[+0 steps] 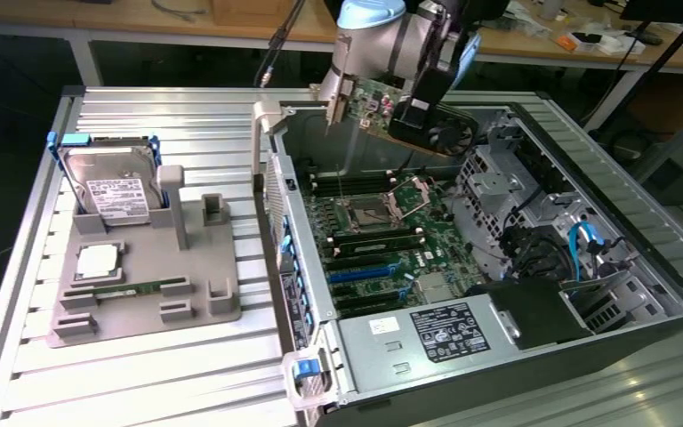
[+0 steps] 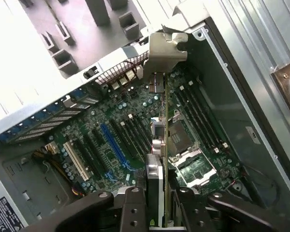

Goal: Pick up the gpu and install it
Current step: 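Pick up the gpu and move the gpu toward the slot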

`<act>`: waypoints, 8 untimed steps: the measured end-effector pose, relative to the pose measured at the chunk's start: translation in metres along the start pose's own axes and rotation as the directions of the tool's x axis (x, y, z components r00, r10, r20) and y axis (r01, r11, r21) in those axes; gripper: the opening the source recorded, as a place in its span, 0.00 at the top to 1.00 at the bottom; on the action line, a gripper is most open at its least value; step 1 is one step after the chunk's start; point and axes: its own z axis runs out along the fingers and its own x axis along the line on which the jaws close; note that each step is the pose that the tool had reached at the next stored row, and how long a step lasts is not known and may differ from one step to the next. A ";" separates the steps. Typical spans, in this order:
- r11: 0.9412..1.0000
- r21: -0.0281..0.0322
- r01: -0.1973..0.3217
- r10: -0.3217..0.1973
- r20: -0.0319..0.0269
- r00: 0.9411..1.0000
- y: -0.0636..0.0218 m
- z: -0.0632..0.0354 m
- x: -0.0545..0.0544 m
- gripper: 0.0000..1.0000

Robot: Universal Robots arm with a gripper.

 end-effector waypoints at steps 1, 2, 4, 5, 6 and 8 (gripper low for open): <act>1.000 0.000 0.016 -0.016 -0.001 1.000 -0.0001 0.0000 0.000 0.73; 0.999 -0.001 0.037 -0.037 -0.002 0.999 -0.0001 0.0000 0.000 0.73; 0.996 -0.001 0.084 -0.084 -0.004 0.996 -0.0003 0.0001 0.000 0.73; 0.993 -0.002 0.114 -0.114 -0.005 0.993 -0.0004 0.0002 0.000 0.73; 0.991 -0.002 0.132 -0.132 -0.005 0.991 -0.0005 0.0002 0.000 0.73; 0.986 -0.003 0.170 -0.170 -0.007 0.985 -0.0007 0.0003 0.000 0.73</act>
